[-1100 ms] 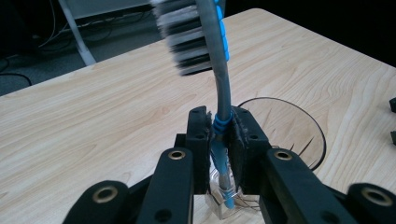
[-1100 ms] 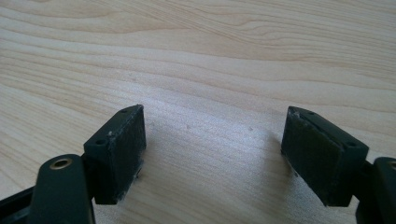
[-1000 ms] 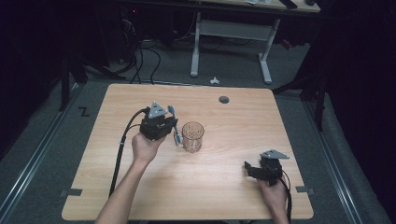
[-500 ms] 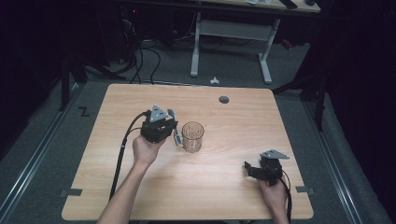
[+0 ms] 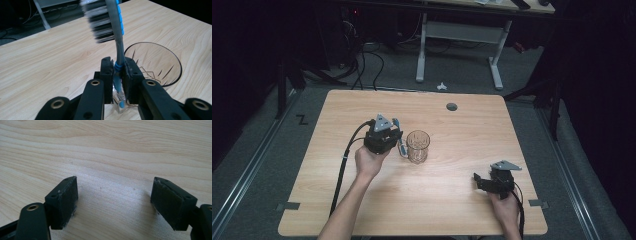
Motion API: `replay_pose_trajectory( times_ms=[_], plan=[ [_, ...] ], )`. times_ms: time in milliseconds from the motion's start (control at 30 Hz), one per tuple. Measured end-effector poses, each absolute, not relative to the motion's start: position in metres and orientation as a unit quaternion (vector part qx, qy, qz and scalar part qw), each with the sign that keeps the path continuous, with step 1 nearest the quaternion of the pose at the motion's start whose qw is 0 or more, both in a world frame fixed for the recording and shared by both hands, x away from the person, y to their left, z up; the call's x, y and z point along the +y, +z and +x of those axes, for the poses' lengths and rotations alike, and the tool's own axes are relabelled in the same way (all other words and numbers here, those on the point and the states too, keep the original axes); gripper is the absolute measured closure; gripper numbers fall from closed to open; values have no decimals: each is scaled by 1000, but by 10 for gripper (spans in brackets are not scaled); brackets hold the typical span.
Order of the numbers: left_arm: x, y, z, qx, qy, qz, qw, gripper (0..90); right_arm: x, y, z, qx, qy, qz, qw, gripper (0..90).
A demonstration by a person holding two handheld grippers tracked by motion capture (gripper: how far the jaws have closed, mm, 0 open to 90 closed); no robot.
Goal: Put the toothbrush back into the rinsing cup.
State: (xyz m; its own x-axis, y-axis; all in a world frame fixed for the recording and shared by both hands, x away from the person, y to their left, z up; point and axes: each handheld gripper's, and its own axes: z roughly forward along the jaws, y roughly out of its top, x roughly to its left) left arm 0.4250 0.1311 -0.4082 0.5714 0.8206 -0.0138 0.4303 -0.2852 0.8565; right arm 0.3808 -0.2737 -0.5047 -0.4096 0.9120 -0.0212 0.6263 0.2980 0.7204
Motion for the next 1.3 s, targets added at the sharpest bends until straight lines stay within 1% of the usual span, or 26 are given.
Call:
replay_pose_trajectory(
  times_ms=[1000,1100,1300],
  plan=[
    [127,-414,428,410,211,777,428,779,-274,-505,381,775,324,496,221,221],
    [127,-414,428,411,210,777,428,761,-274,-505,381,775,323,496,221,221],
    [130,-413,427,415,214,776,425,689,-274,-505,381,775,323,496,221,220]
  ],
)
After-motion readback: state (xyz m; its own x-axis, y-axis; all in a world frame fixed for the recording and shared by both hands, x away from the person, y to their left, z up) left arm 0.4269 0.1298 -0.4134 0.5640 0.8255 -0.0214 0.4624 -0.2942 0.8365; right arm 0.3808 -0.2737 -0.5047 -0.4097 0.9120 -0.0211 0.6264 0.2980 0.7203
